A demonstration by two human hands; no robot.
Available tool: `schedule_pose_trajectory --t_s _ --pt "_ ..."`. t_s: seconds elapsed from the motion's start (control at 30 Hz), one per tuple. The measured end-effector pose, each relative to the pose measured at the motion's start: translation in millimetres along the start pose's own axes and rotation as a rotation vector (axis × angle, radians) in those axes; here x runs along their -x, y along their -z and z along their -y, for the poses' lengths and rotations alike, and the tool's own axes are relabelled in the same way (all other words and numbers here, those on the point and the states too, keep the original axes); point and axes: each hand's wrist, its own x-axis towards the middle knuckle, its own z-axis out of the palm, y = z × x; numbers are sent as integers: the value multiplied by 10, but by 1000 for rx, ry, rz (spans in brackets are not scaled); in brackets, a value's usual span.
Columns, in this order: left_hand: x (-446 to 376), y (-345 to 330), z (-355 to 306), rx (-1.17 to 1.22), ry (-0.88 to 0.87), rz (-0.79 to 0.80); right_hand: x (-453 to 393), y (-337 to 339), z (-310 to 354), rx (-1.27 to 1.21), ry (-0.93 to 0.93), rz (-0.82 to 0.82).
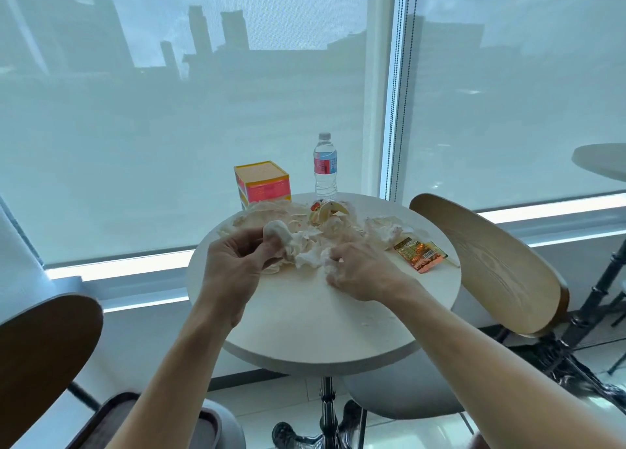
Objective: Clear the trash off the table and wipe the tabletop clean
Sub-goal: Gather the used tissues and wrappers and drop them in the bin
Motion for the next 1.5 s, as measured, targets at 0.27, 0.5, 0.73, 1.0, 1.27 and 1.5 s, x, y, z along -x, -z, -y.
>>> schedule_pose_trajectory --t_s 0.27,0.5,0.73,1.0,1.27,1.5 --pt "75 -77 -5 -15 26 -14 139 270 -37 -385 65 -230" --pt "236 -381 2 52 31 50 461 494 -244 -534 131 -283" --pt "489 -735 102 46 59 158 902 429 -666 -633 87 -284" --pt "932 -1257 164 56 19 328 1617 66 -1317 -734 -51 -141" --pt "1344 -1675 339 -24 25 489 2184 -742 -1961 -563 -313 56" --pt "1710 -1884 840 -140 115 548 2304 -961 -2337 -532 -470 108"
